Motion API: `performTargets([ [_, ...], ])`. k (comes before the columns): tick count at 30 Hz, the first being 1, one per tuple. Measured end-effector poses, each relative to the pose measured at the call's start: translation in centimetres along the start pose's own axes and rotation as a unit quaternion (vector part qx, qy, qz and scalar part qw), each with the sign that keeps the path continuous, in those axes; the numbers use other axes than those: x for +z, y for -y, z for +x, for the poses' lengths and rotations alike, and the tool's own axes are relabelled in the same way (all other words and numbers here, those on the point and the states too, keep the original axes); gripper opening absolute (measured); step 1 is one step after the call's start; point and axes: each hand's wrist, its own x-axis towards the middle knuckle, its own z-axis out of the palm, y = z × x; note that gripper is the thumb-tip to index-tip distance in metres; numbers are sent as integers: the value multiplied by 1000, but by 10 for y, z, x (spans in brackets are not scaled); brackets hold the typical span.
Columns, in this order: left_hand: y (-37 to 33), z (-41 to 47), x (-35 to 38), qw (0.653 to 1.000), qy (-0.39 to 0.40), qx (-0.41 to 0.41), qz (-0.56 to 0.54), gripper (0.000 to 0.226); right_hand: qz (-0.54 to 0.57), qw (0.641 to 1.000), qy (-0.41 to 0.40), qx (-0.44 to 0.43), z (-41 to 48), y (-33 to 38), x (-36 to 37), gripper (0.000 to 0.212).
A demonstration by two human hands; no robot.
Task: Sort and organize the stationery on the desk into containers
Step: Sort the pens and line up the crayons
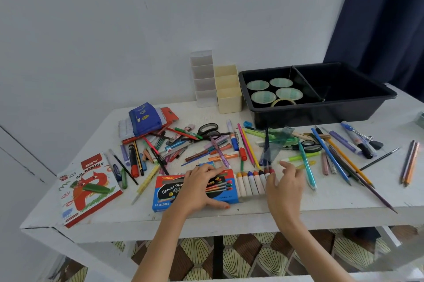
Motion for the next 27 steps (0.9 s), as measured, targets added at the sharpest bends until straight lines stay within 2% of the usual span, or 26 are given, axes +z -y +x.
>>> performTargets([
  [3, -1, 2, 1, 1000, 0, 0, 0, 92, 83, 995, 16, 55, 2, 6, -4, 32],
  [10, -5, 4, 5, 1000, -4, 12, -8, 92, 101, 991, 80, 20, -9, 14, -7, 33],
  [16, -16, 10, 15, 999, -21, 29, 0, 94, 172, 973, 155, -3, -30, 28, -1, 34],
  [22, -16, 7, 13, 998, -34, 31, -38, 94, 152, 976, 113, 103, -12, 10, -14, 33],
  [24, -19, 7, 11, 996, -48, 38, -65, 93, 210, 949, 161, 170, -4, 8, -18, 28],
  [27, -24, 8, 8, 992, -57, 54, -95, 93, 365, 851, 263, 271, 2, 15, -28, 19],
])
